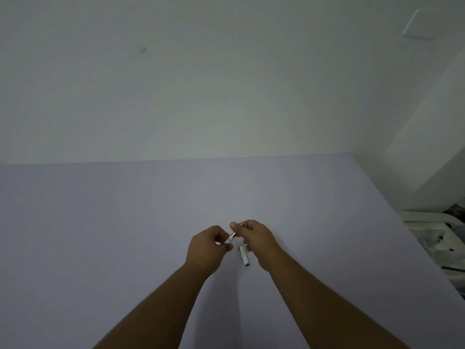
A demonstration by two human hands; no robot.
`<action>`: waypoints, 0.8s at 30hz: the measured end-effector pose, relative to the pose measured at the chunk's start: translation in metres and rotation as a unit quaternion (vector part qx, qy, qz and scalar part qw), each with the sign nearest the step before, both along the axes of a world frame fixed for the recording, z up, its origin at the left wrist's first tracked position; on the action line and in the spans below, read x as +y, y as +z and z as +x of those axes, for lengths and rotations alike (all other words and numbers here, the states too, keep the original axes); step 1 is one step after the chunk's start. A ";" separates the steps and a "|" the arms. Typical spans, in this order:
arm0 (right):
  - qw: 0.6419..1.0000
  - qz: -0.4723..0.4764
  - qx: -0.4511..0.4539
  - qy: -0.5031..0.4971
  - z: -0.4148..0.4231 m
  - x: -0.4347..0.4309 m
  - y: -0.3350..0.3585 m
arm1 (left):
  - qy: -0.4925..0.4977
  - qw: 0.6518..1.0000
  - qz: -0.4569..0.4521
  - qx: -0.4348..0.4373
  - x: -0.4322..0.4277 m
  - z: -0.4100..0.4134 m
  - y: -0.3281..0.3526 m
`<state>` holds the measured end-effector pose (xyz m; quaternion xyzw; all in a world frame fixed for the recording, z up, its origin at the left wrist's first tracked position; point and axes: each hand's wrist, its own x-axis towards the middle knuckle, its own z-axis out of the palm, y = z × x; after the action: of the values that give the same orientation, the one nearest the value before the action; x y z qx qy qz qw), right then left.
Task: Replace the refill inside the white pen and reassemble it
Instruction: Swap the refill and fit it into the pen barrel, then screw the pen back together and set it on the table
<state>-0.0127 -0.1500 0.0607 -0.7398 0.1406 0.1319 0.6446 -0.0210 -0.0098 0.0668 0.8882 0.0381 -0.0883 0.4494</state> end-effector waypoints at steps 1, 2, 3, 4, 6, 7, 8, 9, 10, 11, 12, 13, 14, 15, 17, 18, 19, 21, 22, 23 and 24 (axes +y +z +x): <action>1.000 0.012 -0.004 0.001 -0.001 0.000 0.000 | 0.002 1.000 -0.002 0.003 0.000 0.000 0.001; 1.000 0.020 -0.007 -0.002 -0.001 0.000 0.000 | 0.002 1.000 -0.003 0.005 -0.001 0.001 0.001; 1.000 0.021 -0.010 -0.008 -0.002 0.000 0.000 | 0.002 1.000 0.000 0.004 -0.001 0.001 0.001; 1.000 0.021 -0.008 -0.015 -0.002 0.001 0.000 | 0.001 1.000 0.003 0.003 -0.001 0.001 0.001; 1.000 0.020 -0.001 -0.022 -0.001 0.002 0.000 | 0.001 1.000 0.003 0.000 -0.002 0.000 0.000; 1.000 0.020 0.001 -0.024 -0.001 0.003 0.000 | 0.002 1.000 0.001 0.000 -0.002 -0.001 -0.001; 0.999 0.022 0.002 -0.025 -0.001 0.003 0.000 | 0.002 1.000 0.001 0.001 -0.001 -0.001 -0.002; 0.999 0.023 0.003 -0.025 -0.001 0.003 -0.001 | 0.001 1.000 0.001 0.002 -0.001 -0.001 -0.002; 0.999 0.025 0.006 -0.024 0.000 0.003 -0.002 | 0.001 1.000 0.000 0.005 0.000 -0.001 -0.002; 0.999 0.025 0.011 -0.020 0.000 0.003 -0.003 | 0.001 1.000 -0.002 0.009 0.001 -0.001 -0.002; 1.000 0.023 0.017 -0.011 0.001 0.003 -0.004 | 0.002 1.000 -0.005 0.016 0.002 -0.001 -0.002; 1.000 0.018 0.020 -0.001 0.002 0.002 -0.004 | 0.004 1.000 -0.013 0.027 0.003 -0.001 -0.003; 1.000 0.013 0.022 0.004 0.003 0.001 -0.005 | 0.009 0.999 -0.026 0.041 0.004 -0.001 -0.003; 1.000 0.007 0.021 -0.002 0.005 -0.001 -0.006 | 0.018 0.997 -0.043 0.059 0.004 -0.001 -0.004; 0.999 -0.030 0.017 -0.041 0.011 -0.006 -0.010 | 0.041 0.992 -0.071 0.097 0.006 -0.001 -0.004; 0.996 -0.076 0.012 -0.051 0.013 -0.008 -0.013 | 0.050 0.989 -0.086 0.113 0.007 -0.001 -0.006; 0.989 -0.144 0.007 -0.039 0.016 -0.010 -0.018 | 0.058 0.985 -0.104 0.128 0.008 -0.001 -0.007; 0.960 -0.279 0.016 0.026 0.017 -0.009 -0.028 | 0.072 0.974 -0.149 0.158 0.012 -0.002 -0.009; 0.943 -0.326 0.027 0.056 0.016 -0.007 -0.033 | 0.077 0.967 -0.171 0.171 0.014 -0.002 -0.010; 0.929 -0.358 0.037 0.079 0.015 -0.004 -0.040 | 0.081 0.961 -0.191 0.181 0.015 -0.003 -0.011; 0.919 -0.380 0.042 0.095 0.013 -0.001 -0.046 | 0.084 0.956 -0.208 0.190 0.017 -0.003 -0.012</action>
<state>0.0007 -0.1510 0.0149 -0.9326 0.1362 0.1607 0.2930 -0.0244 0.0069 0.0548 0.7358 0.1778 -0.2236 0.6140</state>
